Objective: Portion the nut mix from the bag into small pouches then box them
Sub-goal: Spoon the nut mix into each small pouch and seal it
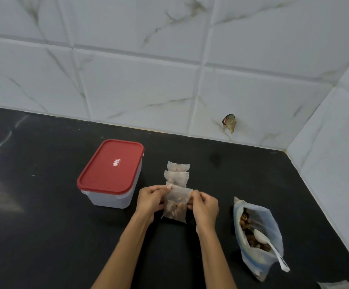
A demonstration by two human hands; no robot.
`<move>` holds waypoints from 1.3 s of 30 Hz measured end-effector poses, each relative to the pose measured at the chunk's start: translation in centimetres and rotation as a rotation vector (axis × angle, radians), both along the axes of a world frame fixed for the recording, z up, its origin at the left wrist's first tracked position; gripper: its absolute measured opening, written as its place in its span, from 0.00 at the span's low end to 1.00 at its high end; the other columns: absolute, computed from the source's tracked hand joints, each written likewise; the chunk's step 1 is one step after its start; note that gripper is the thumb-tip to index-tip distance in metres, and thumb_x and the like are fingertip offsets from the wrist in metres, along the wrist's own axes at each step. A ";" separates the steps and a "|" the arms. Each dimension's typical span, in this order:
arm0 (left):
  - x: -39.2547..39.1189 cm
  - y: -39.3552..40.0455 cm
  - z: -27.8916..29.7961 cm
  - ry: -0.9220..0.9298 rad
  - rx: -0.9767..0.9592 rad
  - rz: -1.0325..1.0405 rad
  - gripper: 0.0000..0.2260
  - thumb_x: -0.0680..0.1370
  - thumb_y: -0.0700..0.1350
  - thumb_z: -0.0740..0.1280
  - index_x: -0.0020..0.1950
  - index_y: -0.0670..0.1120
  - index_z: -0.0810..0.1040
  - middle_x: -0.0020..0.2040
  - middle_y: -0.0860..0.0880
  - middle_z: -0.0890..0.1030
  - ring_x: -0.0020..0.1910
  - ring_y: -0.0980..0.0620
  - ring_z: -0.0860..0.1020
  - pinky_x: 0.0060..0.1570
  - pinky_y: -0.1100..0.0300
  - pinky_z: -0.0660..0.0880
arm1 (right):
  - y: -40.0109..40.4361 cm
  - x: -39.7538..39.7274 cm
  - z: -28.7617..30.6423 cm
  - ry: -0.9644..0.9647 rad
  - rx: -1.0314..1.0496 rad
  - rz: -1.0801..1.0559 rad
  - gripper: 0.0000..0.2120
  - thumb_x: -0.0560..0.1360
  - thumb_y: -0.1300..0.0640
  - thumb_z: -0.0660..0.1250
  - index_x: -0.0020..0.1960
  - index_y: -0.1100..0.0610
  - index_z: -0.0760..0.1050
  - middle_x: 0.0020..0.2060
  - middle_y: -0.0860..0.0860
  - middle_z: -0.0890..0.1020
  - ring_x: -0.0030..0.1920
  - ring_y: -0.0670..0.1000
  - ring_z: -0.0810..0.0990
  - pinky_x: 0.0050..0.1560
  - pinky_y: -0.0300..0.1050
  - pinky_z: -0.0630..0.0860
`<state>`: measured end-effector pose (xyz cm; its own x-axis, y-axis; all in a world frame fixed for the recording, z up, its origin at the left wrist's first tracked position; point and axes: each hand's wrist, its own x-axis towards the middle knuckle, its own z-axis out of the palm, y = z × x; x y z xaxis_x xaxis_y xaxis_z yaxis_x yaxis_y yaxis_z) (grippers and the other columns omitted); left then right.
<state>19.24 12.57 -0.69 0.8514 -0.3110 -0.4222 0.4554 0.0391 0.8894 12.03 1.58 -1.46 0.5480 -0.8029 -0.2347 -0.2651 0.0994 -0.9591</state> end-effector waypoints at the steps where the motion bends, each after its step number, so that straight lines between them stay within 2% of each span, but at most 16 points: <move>1: 0.2 -0.1 -0.2 -0.016 0.026 0.036 0.02 0.74 0.40 0.72 0.44 0.42 0.83 0.46 0.43 0.84 0.47 0.47 0.82 0.39 0.57 0.79 | -0.1 0.2 -0.1 0.017 -0.016 0.007 0.13 0.75 0.59 0.65 0.36 0.65 0.80 0.34 0.59 0.83 0.34 0.51 0.82 0.43 0.51 0.81; 5: 0.7 -0.7 -0.9 -0.039 0.100 0.102 0.02 0.75 0.40 0.71 0.42 0.44 0.83 0.46 0.43 0.84 0.48 0.47 0.82 0.44 0.57 0.78 | -0.3 0.8 -0.3 0.088 -0.119 0.049 0.15 0.75 0.57 0.64 0.35 0.66 0.78 0.33 0.59 0.82 0.36 0.56 0.81 0.42 0.52 0.79; 8: 1.0 -1.1 -0.9 -0.061 0.174 0.119 0.07 0.77 0.39 0.67 0.40 0.45 0.82 0.43 0.44 0.82 0.43 0.50 0.80 0.38 0.61 0.75 | -0.7 1.0 -0.2 0.137 -0.181 0.092 0.17 0.74 0.57 0.64 0.31 0.66 0.75 0.25 0.57 0.74 0.28 0.49 0.72 0.32 0.44 0.72; 10: 1.1 -1.1 -1.0 -0.113 0.248 0.111 0.09 0.77 0.39 0.67 0.37 0.45 0.81 0.38 0.47 0.80 0.38 0.52 0.77 0.36 0.61 0.75 | -0.9 1.0 -0.1 0.176 -0.234 0.114 0.19 0.75 0.57 0.64 0.27 0.60 0.71 0.22 0.51 0.69 0.26 0.46 0.68 0.29 0.39 0.66; 15: 1.0 -1.1 -0.9 -0.237 0.354 0.102 0.13 0.76 0.41 0.67 0.32 0.49 0.81 0.33 0.48 0.80 0.34 0.53 0.77 0.43 0.54 0.79 | -1.3 1.5 -0.3 0.230 -0.306 0.158 0.21 0.76 0.58 0.64 0.24 0.57 0.69 0.22 0.52 0.72 0.26 0.47 0.71 0.30 0.40 0.69; 18: 0.9 -1.0 -0.9 -0.314 0.371 0.086 0.05 0.76 0.42 0.68 0.45 0.46 0.84 0.43 0.49 0.84 0.45 0.52 0.81 0.51 0.49 0.80 | -1.4 1.5 -0.4 0.253 -0.300 0.178 0.20 0.76 0.59 0.63 0.25 0.58 0.70 0.24 0.54 0.74 0.28 0.51 0.75 0.35 0.47 0.76; 20: 0.6 -1.0 -0.8 -0.387 0.418 0.076 0.10 0.76 0.43 0.68 0.56 0.43 0.82 0.51 0.48 0.83 0.51 0.52 0.80 0.55 0.53 0.78 | -1.5 1.4 -0.3 0.263 -0.312 0.203 0.19 0.77 0.59 0.62 0.27 0.59 0.71 0.27 0.56 0.76 0.31 0.54 0.79 0.40 0.50 0.78; 22: 0.0 -1.2 -0.1 -0.506 0.492 0.091 0.12 0.77 0.43 0.67 0.60 0.43 0.79 0.54 0.48 0.79 0.51 0.53 0.78 0.53 0.61 0.74 | -1.7 1.5 0.0 0.253 -0.321 0.222 0.16 0.78 0.56 0.61 0.35 0.59 0.78 0.33 0.56 0.81 0.38 0.54 0.82 0.45 0.52 0.80; 23: -0.4 -1.5 0.4 -0.575 0.497 0.115 0.12 0.78 0.42 0.66 0.61 0.43 0.78 0.54 0.48 0.77 0.51 0.53 0.77 0.52 0.62 0.73 | -1.7 1.4 0.5 0.235 -0.320 0.227 0.13 0.79 0.54 0.61 0.44 0.57 0.81 0.40 0.55 0.83 0.43 0.53 0.82 0.50 0.52 0.79; 25: -1.2 -2.2 1.7 -0.688 0.442 0.167 0.11 0.78 0.43 0.65 0.61 0.44 0.76 0.55 0.50 0.75 0.53 0.54 0.76 0.53 0.61 0.73 | -2.0 1.3 2.0 0.211 -0.311 0.238 0.17 0.78 0.48 0.60 0.64 0.53 0.75 0.55 0.54 0.80 0.54 0.53 0.81 0.58 0.53 0.77; 28: -2.8 -4.2 4.2 -0.727 0.250 0.169 0.09 0.80 0.46 0.63 0.60 0.48 0.75 0.54 0.54 0.76 0.53 0.58 0.76 0.52 0.64 0.74 | -3.5 -0.2 5.6 0.129 -0.334 0.186 0.21 0.78 0.46 0.61 0.68 0.51 0.69 0.59 0.51 0.78 0.55 0.52 0.80 0.59 0.53 0.76; 30: -4.4 -6.1 6.0 -0.672 0.115 0.101 0.06 0.80 0.47 0.62 0.56 0.50 0.75 0.51 0.54 0.79 0.51 0.60 0.77 0.49 0.68 0.74 | -5.0 -2.4 8.4 0.075 -0.337 0.143 0.18 0.77 0.47 0.63 0.66 0.51 0.73 0.56 0.49 0.80 0.52 0.49 0.81 0.58 0.52 0.77; 33: -7.8 -9.4 7.3 -0.526 -0.077 -0.113 0.04 0.80 0.49 0.63 0.49 0.53 0.77 0.46 0.51 0.82 0.47 0.55 0.80 0.52 0.57 0.77 | -8.1 -7.9 10.9 0.070 -0.339 0.036 0.15 0.75 0.48 0.66 0.60 0.50 0.77 0.50 0.48 0.82 0.49 0.47 0.81 0.57 0.50 0.77; 35: -10.8 -11.2 7.4 -0.472 -0.100 -0.296 0.07 0.80 0.52 0.63 0.47 0.51 0.78 0.45 0.49 0.82 0.47 0.54 0.80 0.53 0.52 0.78 | -10.3 -12.0 11.3 0.110 -0.355 -0.090 0.13 0.75 0.49 0.66 0.58 0.50 0.78 0.49 0.49 0.83 0.50 0.49 0.81 0.58 0.52 0.77; 37: -14.6 -12.7 7.4 -0.425 -0.119 -0.497 0.11 0.80 0.54 0.62 0.47 0.48 0.79 0.46 0.47 0.82 0.47 0.54 0.80 0.54 0.51 0.77 | -12.4 -16.6 10.8 0.211 -0.392 -0.262 0.13 0.75 0.51 0.66 0.58 0.54 0.79 0.50 0.53 0.83 0.52 0.54 0.81 0.60 0.54 0.75; 39: -18.4 -13.9 7.0 -0.369 -0.103 -0.721 0.15 0.79 0.58 0.61 0.47 0.47 0.78 0.43 0.48 0.80 0.44 0.55 0.78 0.54 0.52 0.76 | -13.6 -21.1 9.5 0.427 -0.419 -0.396 0.15 0.77 0.53 0.64 0.60 0.58 0.78 0.54 0.57 0.82 0.57 0.58 0.78 0.62 0.51 0.72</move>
